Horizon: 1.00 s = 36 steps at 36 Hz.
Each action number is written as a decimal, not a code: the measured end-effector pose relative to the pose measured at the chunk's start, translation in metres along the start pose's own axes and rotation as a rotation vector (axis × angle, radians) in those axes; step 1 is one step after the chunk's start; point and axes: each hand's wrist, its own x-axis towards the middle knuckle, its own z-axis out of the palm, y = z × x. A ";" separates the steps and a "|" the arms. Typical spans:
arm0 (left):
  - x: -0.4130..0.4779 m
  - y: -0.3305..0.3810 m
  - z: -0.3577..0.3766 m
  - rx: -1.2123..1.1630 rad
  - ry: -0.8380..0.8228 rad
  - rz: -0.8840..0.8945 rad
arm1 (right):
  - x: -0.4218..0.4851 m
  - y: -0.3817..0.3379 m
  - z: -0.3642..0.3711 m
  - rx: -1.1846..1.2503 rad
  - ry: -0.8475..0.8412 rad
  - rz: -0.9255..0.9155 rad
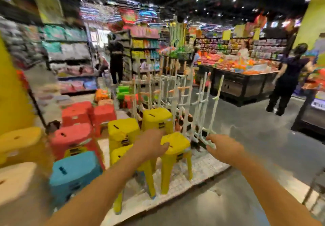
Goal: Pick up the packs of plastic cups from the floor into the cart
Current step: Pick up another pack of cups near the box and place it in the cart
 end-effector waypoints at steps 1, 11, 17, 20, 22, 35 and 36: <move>-0.016 -0.023 -0.008 0.010 0.008 -0.054 | 0.007 -0.029 0.002 -0.015 -0.004 -0.053; -0.187 -0.207 -0.054 0.064 0.105 -0.582 | 0.043 -0.282 0.044 -0.073 -0.067 -0.639; -0.296 -0.262 -0.070 0.083 0.169 -0.955 | 0.039 -0.422 0.073 -0.087 -0.075 -0.940; -0.347 -0.272 -0.075 0.104 0.190 -1.083 | 0.028 -0.481 0.089 -0.055 -0.109 -1.099; -0.374 -0.270 -0.078 0.106 0.225 -1.164 | 0.016 -0.515 0.097 -0.049 -0.139 -1.207; -0.444 -0.259 -0.047 -0.017 0.321 -1.638 | -0.036 -0.623 0.163 -0.067 -0.319 -1.644; -0.447 -0.259 -0.044 -0.022 0.308 -1.656 | -0.038 -0.627 0.167 -0.070 -0.327 -1.657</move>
